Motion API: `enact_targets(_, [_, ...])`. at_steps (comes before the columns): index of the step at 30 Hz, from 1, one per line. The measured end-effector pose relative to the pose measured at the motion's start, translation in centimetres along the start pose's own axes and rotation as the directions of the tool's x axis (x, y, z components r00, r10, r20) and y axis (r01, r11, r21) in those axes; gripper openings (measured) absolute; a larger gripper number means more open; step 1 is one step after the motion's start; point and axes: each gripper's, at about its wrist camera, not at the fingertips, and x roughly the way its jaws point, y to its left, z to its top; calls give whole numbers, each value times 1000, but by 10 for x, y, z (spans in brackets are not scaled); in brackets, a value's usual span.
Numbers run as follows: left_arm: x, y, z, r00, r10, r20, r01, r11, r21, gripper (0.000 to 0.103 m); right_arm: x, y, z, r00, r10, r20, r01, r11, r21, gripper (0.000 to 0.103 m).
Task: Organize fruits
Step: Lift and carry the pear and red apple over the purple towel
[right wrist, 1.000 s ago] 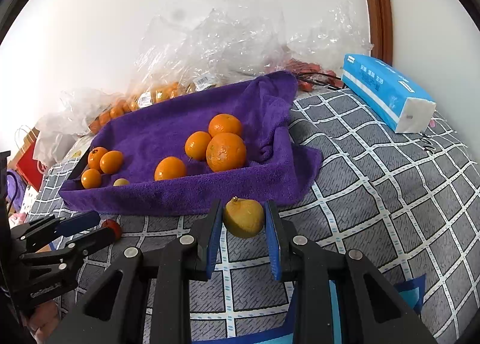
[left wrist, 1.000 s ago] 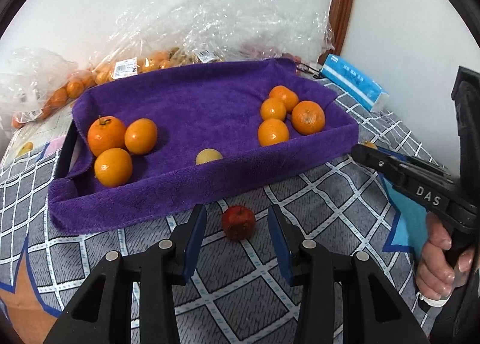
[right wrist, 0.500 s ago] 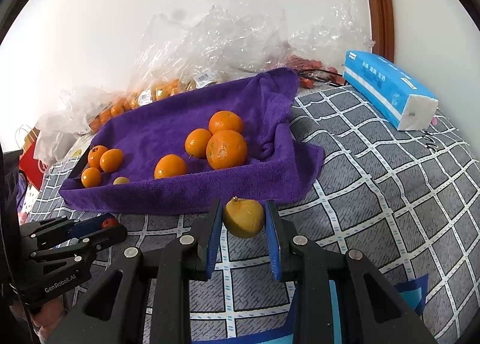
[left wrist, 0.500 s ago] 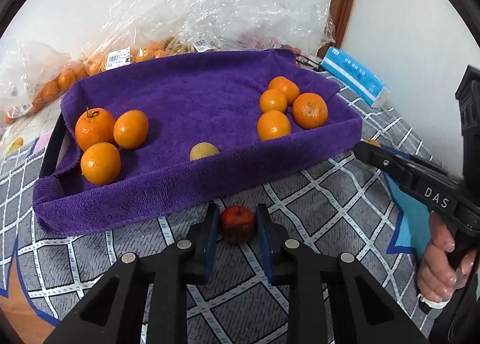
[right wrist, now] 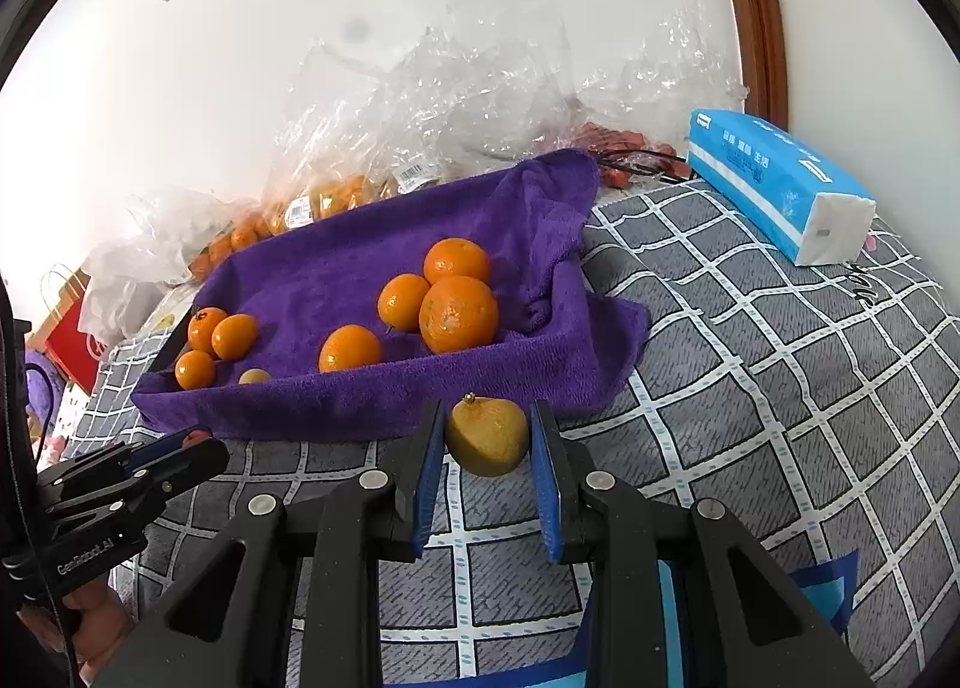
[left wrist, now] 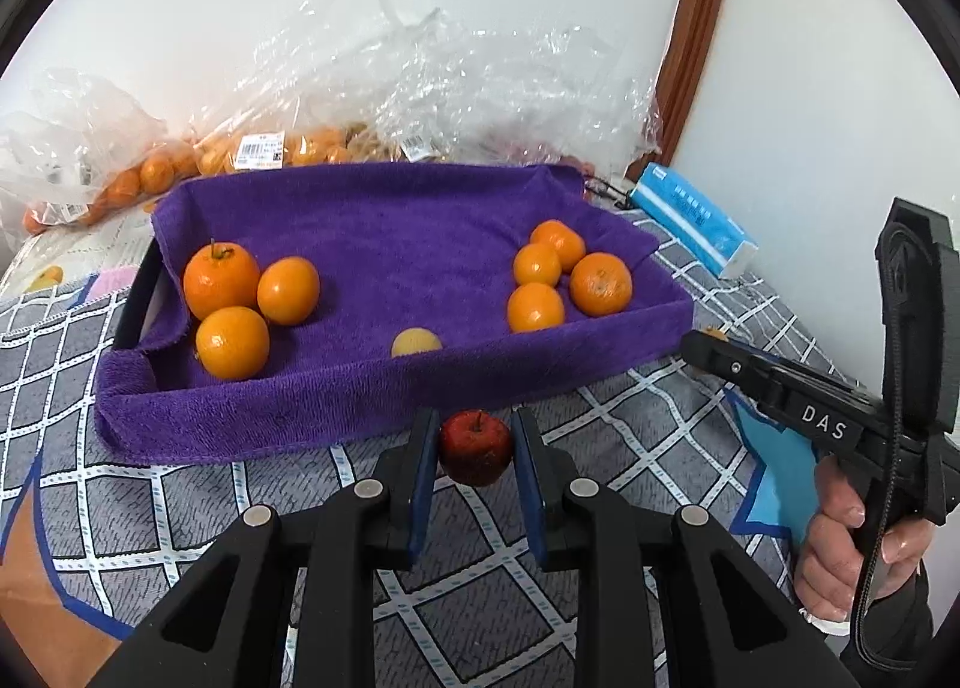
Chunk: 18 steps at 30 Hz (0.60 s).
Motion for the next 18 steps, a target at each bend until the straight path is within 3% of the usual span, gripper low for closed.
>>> enact_targets(18, [-12, 11, 1, 998, 17, 68, -13, 998, -58, 24, -9, 9, 0, 999, -3, 44, 5, 999, -42, 28])
